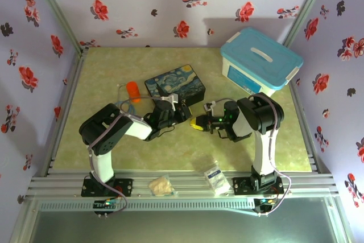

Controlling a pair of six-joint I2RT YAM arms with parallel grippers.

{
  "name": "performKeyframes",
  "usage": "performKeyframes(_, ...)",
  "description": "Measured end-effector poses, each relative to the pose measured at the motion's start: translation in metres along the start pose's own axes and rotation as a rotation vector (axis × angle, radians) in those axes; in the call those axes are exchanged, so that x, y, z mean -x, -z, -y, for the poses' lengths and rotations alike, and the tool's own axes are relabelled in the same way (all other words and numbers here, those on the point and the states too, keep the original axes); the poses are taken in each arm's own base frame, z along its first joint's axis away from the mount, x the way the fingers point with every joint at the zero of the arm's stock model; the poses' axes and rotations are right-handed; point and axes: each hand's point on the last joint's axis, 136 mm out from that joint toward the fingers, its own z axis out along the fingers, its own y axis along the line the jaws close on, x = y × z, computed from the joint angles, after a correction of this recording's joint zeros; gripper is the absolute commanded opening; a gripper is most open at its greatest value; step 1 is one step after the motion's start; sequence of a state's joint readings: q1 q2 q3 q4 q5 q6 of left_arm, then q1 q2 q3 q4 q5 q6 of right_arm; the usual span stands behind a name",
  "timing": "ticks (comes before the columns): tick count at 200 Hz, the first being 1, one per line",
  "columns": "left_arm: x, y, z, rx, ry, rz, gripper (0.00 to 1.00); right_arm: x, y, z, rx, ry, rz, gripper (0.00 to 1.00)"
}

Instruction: Unlock a padlock with a key

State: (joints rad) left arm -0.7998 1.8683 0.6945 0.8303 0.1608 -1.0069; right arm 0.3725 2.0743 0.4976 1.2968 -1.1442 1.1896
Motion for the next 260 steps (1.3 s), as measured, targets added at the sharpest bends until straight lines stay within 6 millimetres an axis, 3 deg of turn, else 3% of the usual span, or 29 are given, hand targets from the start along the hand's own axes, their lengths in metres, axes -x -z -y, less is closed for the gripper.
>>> performKeyframes(30,-0.005,0.0,0.001,-0.014,0.003,-0.023,0.26,0.003,0.0,0.001,-0.004,0.0,0.015,0.0)
performKeyframes(83,-0.007,0.0,0.002,-0.02,0.0,-0.027,0.17,0.006,0.001,0.001,-0.003,-0.001,0.028,0.0)
performKeyframes(151,-0.004,0.0,0.002,-0.023,-0.004,-0.013,0.15,0.009,0.001,0.001,0.005,-0.003,0.034,0.0)
performKeyframes(260,-0.005,0.0,-0.003,0.014,-0.009,-0.021,0.22,0.01,0.002,0.001,0.004,-0.029,0.062,0.0)
